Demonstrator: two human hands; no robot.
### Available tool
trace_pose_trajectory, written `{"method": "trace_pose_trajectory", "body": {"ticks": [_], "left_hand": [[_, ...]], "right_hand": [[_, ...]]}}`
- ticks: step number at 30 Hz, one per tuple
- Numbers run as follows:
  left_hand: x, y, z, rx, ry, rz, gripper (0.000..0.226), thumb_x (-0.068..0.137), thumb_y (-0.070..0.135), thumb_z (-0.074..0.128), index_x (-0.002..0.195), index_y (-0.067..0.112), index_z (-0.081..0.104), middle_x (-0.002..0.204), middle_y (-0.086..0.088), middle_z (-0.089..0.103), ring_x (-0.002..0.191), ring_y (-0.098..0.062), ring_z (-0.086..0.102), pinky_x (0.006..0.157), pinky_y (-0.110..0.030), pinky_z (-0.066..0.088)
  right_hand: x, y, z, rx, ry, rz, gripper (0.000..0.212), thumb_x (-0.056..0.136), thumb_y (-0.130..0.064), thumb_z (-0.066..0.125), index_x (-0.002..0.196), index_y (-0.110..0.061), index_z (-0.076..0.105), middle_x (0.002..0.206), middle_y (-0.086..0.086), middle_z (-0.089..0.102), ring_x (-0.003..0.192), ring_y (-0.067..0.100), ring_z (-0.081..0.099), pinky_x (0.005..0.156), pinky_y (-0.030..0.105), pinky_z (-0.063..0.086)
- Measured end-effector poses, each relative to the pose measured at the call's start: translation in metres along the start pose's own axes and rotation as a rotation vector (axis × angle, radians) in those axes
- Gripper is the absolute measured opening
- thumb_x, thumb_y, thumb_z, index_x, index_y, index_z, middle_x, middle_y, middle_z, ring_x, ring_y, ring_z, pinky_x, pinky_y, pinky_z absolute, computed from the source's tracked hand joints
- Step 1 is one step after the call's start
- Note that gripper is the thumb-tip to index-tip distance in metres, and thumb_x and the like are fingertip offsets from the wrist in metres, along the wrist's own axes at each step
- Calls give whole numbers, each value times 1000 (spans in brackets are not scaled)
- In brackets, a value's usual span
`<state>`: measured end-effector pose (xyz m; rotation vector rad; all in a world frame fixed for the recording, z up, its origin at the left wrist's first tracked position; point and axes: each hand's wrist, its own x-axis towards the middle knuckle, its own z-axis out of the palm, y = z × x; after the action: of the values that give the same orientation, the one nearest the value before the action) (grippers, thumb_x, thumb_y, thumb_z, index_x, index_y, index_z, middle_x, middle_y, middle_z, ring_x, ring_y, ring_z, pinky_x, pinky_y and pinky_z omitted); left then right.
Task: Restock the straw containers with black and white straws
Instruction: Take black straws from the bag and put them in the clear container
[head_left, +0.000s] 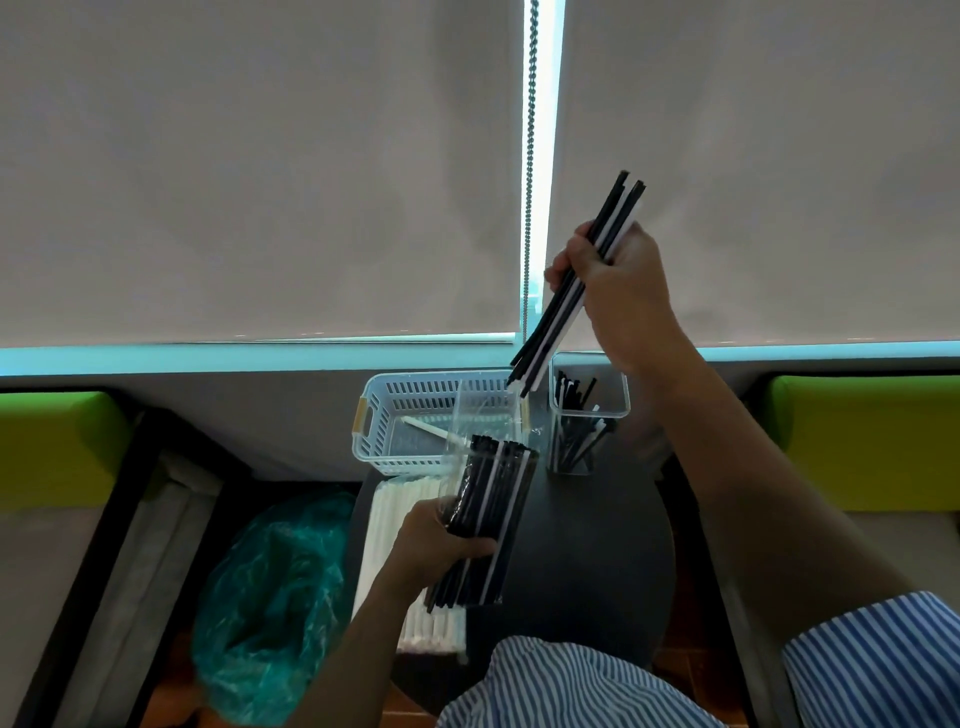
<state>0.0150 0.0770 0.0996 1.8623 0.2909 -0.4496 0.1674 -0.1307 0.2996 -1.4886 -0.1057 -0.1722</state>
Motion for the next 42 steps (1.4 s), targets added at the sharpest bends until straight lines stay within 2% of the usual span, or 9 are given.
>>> {"method": "trace_pose_trajectory", "body": {"ticks": [4, 8, 14, 18, 22, 25, 35, 38, 42], "left_hand": [[-2, -5, 1, -6, 24, -28, 38, 64, 13, 92, 97, 23, 78, 94, 4, 79, 90, -14, 76, 90, -45, 60], [-2, -5, 4, -34, 25, -19, 39, 65, 12, 93, 99, 21, 77, 96, 2, 79, 91, -15, 76, 89, -44, 60], [-1, 3, 6, -75, 42, 16, 36, 67, 5, 90, 95, 23, 76, 93, 3, 79, 88, -14, 76, 85, -38, 62], [-1, 5, 2, -92, 48, 21, 37, 67, 6, 91, 96, 22, 77, 95, 2, 79, 90, -16, 76, 85, -39, 61], [-1, 7, 1, -111, 52, 35, 36, 66, 5, 91, 94, 23, 78, 95, 0, 79, 90, -18, 76, 84, -39, 61], [0, 8, 0, -116, 44, 42, 36, 66, 5, 91, 93, 23, 78, 95, -1, 79, 90, -20, 76, 84, -39, 61], [-1, 10, -1, -117, 29, 50, 36, 67, 4, 90, 97, 21, 76, 95, 1, 79, 90, -16, 76, 82, -32, 62], [-1, 9, -1, -115, 23, 49, 37, 68, 4, 90, 98, 19, 76, 96, 1, 79, 91, -16, 76, 83, -32, 62], [0, 7, -3, -115, 15, 43, 39, 67, 6, 90, 102, 17, 77, 99, 0, 79, 95, -17, 75, 86, -36, 60]], "right_hand": [[8, -6, -18, -59, 65, -108, 10, 99, -4, 52, 97, -14, 51, 73, 3, 62, 73, 24, 67, 78, 35, 60], [18, 2, -31, -223, 122, -212, 14, 99, -6, 50, 96, -19, 48, 75, 0, 59, 73, 20, 67, 82, 38, 59], [23, 55, -44, -376, 100, -158, 6, 99, -8, 50, 102, -13, 48, 78, -5, 61, 75, 17, 68, 85, 41, 57], [22, 88, -54, -425, 58, -96, 5, 101, -8, 51, 104, -12, 48, 82, -3, 62, 80, 18, 69, 84, 28, 55], [20, 113, -60, -446, 48, -40, 7, 100, -7, 52, 102, -12, 48, 83, 1, 63, 74, 4, 66, 76, 13, 49], [18, 127, -63, -472, 30, 9, 7, 99, -7, 53, 102, -12, 49, 84, -1, 64, 79, 10, 66, 76, 18, 48], [14, 146, -70, -475, 67, 98, 11, 96, -7, 55, 93, -18, 52, 86, 2, 69, 80, 6, 65, 72, 16, 43], [18, 147, -73, -485, 77, 94, 16, 96, -10, 58, 88, -24, 55, 90, 5, 72, 89, 19, 69, 83, 30, 50], [22, 153, -78, -539, 81, 125, 4, 93, -11, 61, 91, -12, 65, 90, 5, 74, 92, 23, 69, 89, 37, 53]]}}
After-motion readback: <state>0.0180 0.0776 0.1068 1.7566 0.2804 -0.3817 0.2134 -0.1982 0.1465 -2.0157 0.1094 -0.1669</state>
